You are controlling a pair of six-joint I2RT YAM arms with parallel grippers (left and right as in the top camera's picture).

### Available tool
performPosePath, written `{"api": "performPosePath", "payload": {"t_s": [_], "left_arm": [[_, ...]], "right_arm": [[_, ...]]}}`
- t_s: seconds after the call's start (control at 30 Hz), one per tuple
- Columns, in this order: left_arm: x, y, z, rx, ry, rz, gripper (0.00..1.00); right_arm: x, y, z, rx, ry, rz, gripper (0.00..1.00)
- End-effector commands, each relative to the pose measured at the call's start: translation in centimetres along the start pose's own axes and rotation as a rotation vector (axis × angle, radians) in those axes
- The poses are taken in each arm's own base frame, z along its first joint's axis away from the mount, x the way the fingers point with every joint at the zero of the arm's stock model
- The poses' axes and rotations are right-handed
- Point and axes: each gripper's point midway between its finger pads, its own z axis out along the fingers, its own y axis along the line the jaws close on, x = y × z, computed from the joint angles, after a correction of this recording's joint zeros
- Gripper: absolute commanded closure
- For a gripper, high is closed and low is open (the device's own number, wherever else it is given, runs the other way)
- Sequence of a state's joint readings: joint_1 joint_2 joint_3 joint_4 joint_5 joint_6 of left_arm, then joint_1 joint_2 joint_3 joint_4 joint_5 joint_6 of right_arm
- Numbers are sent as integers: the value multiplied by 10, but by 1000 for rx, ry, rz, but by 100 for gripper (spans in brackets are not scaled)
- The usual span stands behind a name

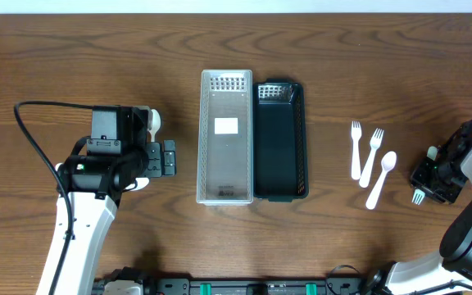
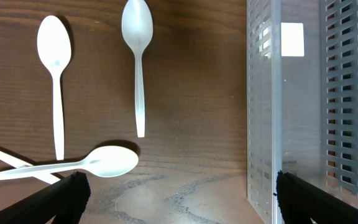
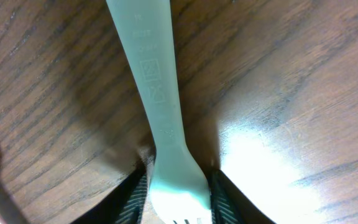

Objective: Pack container
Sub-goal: 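Move right gripper to the mint-green fork and grasp its handle, then carry the mint-green fork into the dark green basket and release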

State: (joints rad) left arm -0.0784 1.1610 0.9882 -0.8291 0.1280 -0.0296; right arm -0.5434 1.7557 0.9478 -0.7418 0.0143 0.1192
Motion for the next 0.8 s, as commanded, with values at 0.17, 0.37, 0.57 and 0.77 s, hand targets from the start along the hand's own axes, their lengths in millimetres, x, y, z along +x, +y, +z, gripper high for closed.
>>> {"api": "performPosePath", "payload": {"t_s": [0.17,0.37,0.57,0.77], "left_arm": [[-6,0,-4,2,-18,-6,2],[-7,0,-4,3,-20,-5,2],[-9,0,-4,3,-28,-5,2],[-9,0,-4,3,-29,-5,2]], "right_arm": [[28,2,25,-31,112,33,69],[25,4,26,-34,100,96,82],[17,7,23,-37,78,114,99],[-3,19,-4,-42,44,78,99]]}}
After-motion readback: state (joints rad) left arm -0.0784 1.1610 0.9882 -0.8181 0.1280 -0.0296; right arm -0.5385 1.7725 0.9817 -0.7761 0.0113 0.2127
